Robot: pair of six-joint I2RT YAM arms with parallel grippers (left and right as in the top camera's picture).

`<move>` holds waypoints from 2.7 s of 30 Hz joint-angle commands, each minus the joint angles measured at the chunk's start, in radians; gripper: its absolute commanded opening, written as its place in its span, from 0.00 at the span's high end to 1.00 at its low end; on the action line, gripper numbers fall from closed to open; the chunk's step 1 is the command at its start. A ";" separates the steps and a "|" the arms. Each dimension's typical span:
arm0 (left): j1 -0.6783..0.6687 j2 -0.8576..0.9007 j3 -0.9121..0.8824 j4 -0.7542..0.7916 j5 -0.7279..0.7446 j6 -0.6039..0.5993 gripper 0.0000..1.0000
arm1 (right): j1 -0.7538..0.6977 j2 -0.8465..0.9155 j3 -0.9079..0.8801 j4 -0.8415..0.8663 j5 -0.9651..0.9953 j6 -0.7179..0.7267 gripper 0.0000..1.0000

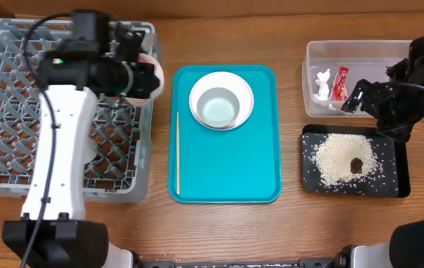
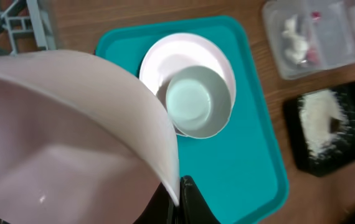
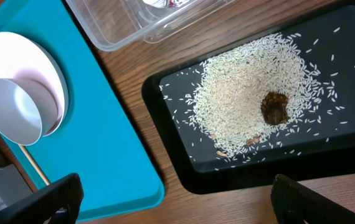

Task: Sort waste into correct bins and load items into the dishwasher
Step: 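Set the saucer upright into the dish rack slots with left gripper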

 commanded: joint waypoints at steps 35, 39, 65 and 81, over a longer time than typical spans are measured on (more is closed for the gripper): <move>0.482 0.357 0.011 0.178 0.745 0.328 0.96 | -0.002 -0.010 0.008 -0.029 0.007 -0.003 0.04; 0.481 0.358 0.010 0.216 0.669 0.328 0.96 | -0.002 -0.010 0.008 -0.031 0.007 -0.003 0.05; 0.446 0.449 0.009 0.381 0.712 0.279 0.96 | -0.001 -0.010 0.008 -0.039 0.007 -0.003 0.07; 0.520 0.454 0.009 0.207 0.566 0.279 0.78 | -0.001 -0.010 0.008 -0.038 0.007 -0.003 0.08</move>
